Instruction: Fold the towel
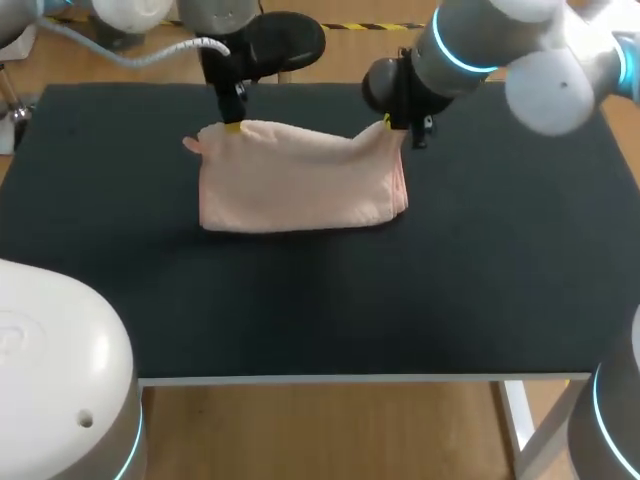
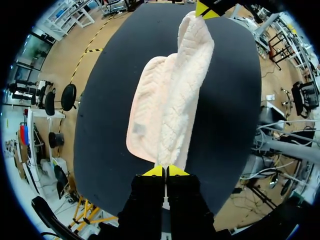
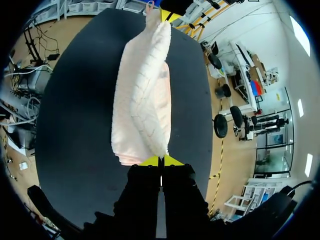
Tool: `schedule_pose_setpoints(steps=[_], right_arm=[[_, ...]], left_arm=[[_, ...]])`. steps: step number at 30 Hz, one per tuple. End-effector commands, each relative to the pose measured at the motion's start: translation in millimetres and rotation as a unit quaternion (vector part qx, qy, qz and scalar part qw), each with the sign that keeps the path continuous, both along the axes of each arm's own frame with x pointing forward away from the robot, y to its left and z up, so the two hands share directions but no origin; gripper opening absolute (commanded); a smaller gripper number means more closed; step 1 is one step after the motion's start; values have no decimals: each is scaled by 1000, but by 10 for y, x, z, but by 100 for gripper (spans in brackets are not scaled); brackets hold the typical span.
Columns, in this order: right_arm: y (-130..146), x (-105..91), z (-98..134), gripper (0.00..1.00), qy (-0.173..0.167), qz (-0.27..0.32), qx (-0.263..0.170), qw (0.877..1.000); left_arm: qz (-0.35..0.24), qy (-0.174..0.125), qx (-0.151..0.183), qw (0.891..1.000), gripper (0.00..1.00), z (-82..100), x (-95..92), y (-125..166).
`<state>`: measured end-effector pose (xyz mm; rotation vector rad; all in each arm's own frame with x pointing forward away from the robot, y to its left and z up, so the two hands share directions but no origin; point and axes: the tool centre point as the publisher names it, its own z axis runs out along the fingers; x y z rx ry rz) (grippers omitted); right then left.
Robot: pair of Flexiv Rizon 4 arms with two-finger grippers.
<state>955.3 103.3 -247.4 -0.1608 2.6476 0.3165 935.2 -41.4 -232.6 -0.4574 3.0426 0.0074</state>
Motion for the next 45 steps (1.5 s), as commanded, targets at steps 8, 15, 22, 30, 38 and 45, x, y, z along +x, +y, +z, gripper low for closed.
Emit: schedule_pose_setpoints(steps=[8,15,22,30,38,45], right_arm=[[-293,-900,247,0,-24,-13,16,1000],[-219,-1134,178,0,-25,-15,14,999],[-82,-708,-12,0,-14,-7,2,1000],[21,-62,-277,0,7,5,-10,1000],[82,405,-600,0,35,6,-18,999],[94,676,-819,0,59,-1,-24,998]], left_arm=[[-2,-50,7,999,0,72,-768,-98],[9,-50,2,999,0,-19,-1000,-45],[33,-49,6,998,0,-127,-593,58],[40,-21,14,999,0,-412,-44,119],[49,9,19,999,0,-678,345,155],[51,31,23,998,0,-852,602,163]])
